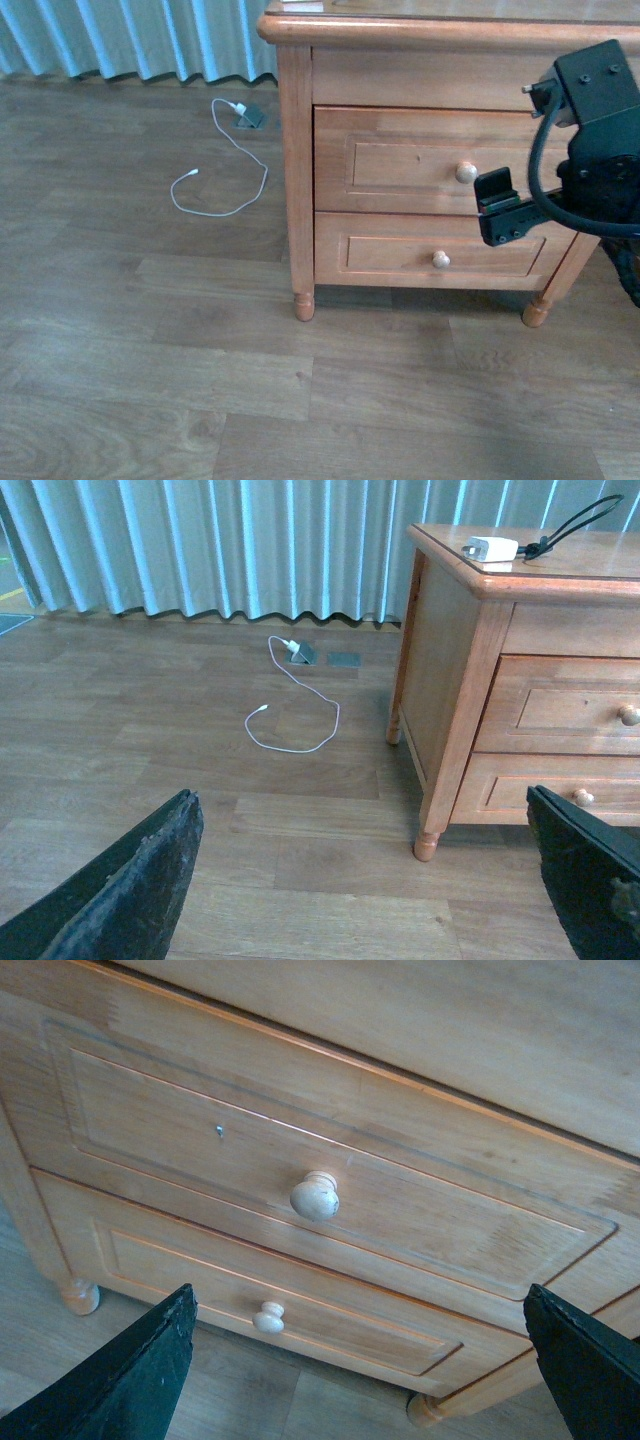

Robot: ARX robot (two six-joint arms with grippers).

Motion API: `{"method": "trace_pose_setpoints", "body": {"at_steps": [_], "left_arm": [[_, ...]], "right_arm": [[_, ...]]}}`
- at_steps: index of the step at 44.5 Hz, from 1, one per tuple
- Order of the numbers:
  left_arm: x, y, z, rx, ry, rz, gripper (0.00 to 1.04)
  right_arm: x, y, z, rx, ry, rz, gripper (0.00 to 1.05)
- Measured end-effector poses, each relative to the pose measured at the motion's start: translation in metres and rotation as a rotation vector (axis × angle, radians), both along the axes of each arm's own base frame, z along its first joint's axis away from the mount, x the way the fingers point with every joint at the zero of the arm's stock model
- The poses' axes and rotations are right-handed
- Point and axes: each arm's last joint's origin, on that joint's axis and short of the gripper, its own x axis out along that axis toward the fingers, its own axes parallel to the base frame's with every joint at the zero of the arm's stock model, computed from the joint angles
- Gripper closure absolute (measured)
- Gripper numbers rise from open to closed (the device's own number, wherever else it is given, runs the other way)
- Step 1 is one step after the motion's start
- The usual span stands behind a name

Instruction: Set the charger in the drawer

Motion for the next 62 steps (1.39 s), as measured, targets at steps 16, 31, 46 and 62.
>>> {"method": "trace_pose_setpoints", "body": {"at_steps": [16,31,46,62], "left_arm": [[0.000,0.000,0.000,0.000,0.000,0.000,0.06],[0.000,0.000,0.000,0.000,0.000,0.000,0.06],[0.000,0.000,0.000,0.000,0.000,0.000,0.06],[0.000,0.000,0.000,0.000,0.000,0.000,0.06]], "right_arm": [[0.051,0.033,-0.037,0.014,-0.017,-0.047,0.08],[0.083,0.043,-0.051,0.005,-0.035,-0.093,0.08],[0.099,0.038,-0.058,0.003,-0.037,-0.125,0.08],[0.101,0.037,-0.062,0.001,-0.026,-0.138,0.08]]}}
